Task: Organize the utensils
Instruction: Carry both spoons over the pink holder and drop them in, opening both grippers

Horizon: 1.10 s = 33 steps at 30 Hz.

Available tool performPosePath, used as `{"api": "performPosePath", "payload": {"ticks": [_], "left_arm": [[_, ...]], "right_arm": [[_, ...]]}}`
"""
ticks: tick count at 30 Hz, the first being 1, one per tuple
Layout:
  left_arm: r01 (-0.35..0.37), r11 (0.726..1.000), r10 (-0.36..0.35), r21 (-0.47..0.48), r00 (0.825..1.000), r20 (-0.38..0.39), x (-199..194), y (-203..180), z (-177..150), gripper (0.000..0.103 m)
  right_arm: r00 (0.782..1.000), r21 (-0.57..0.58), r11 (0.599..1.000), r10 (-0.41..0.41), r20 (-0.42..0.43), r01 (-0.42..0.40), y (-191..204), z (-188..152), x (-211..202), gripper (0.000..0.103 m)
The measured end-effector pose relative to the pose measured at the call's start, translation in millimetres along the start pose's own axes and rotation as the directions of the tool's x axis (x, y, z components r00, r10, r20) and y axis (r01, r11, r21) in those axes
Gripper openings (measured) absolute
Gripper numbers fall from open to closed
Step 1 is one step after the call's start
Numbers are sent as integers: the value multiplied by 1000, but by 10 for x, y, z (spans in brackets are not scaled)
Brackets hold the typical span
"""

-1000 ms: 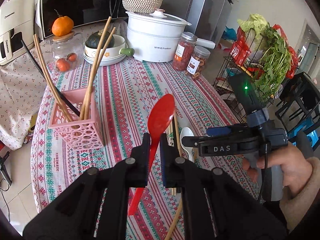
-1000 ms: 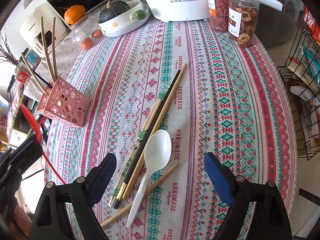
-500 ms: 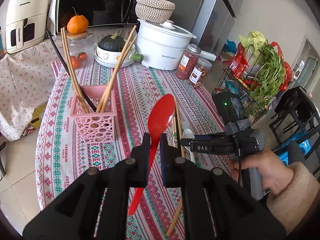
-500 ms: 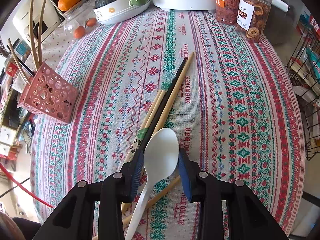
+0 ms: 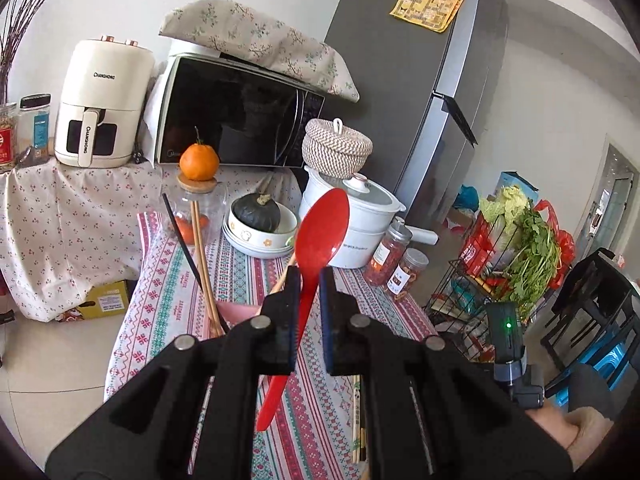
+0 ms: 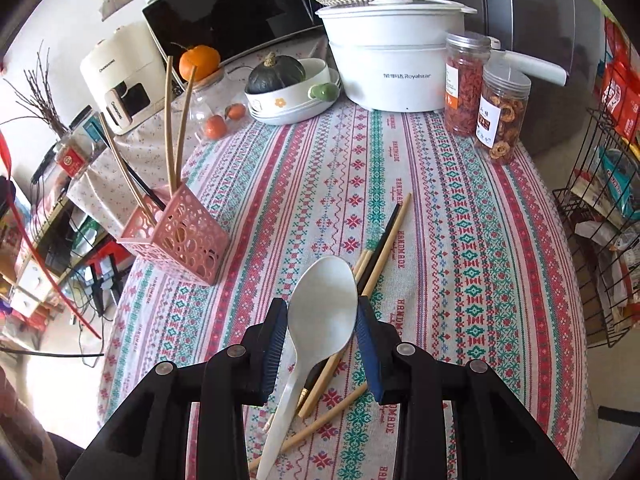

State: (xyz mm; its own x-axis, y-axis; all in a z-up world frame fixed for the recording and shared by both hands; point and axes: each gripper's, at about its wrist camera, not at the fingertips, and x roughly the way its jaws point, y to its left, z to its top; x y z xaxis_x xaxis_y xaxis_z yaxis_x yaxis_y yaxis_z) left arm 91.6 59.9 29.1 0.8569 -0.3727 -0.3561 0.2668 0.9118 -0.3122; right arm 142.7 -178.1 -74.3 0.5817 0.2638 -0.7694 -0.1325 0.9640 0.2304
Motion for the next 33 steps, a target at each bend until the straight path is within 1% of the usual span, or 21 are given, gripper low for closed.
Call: {"api": "performPosePath", "payload": {"ticks": [2, 5, 7, 9, 11, 13, 17, 21, 22, 24, 26, 27, 29, 30, 32, 33], "left_arm": [[-17, 1000, 17, 8, 998, 56, 81, 21, 59, 10], [-35, 999, 32, 14, 989, 145, 199, 66, 143, 10], [-48, 999, 45, 14, 983, 180, 293, 106, 173, 10], [-51, 999, 50, 0, 980, 191, 396, 140, 171, 10], [-50, 999, 52, -14, 981, 188, 502, 173, 145, 10], [-56, 998, 59, -18, 984, 165, 608, 201, 88, 10], [-82, 997, 83, -16, 993, 85, 774, 225, -55, 10], [-112, 994, 112, 5, 993, 23, 841, 238, -173, 10], [-119, 993, 119, 5, 993, 5, 846, 248, -185, 13], [-122, 993, 122, -6, 992, -32, 849, 269, -180, 22], [-128, 992, 127, -12, 990, -59, 808, 262, -147, 41], [-131, 991, 130, -11, 989, -71, 764, 254, -119, 46], [-137, 991, 135, -14, 987, -91, 659, 247, -68, 59], [-144, 989, 141, -17, 984, -113, 608, 243, -43, 63], [-157, 987, 150, -26, 973, -173, 516, 245, -19, 75], [-171, 985, 162, -26, 964, -210, 469, 252, -16, 77]], "right_arm": [[999, -6, 1000, 11, 33, -11, 29, 29, -75, 35], [997, -15, 1000, 22, 77, -21, 62, 70, -178, 35], [995, -20, 1000, 25, 96, -23, 82, 101, -214, 35], [994, -25, 999, 26, 106, -23, 89, 120, -225, 35], [994, -30, 999, 25, 110, -22, 99, 131, -222, 35], [994, -31, 999, 25, 111, -21, 95, 140, -204, 35], [994, -33, 999, 25, 105, -22, 92, 152, -160, 35], [994, -33, 999, 29, 103, -26, 109, 155, -146, 35], [994, -34, 999, 30, 105, -27, 117, 153, -148, 35], [993, -36, 999, 34, 112, -30, 136, 146, -164, 35], [992, -38, 999, 37, 125, -33, 151, 139, -196, 35], [990, -38, 999, 38, 134, -33, 159, 136, -218, 35], [988, -42, 999, 34, 153, -27, 187, 137, -263, 35], [986, -43, 999, 31, 164, -25, 204, 144, -288, 35], [980, -44, 999, 26, 197, -17, 255, 165, -350, 35], [976, -48, 999, 23, 217, -13, 294, 180, -389, 35]]}}
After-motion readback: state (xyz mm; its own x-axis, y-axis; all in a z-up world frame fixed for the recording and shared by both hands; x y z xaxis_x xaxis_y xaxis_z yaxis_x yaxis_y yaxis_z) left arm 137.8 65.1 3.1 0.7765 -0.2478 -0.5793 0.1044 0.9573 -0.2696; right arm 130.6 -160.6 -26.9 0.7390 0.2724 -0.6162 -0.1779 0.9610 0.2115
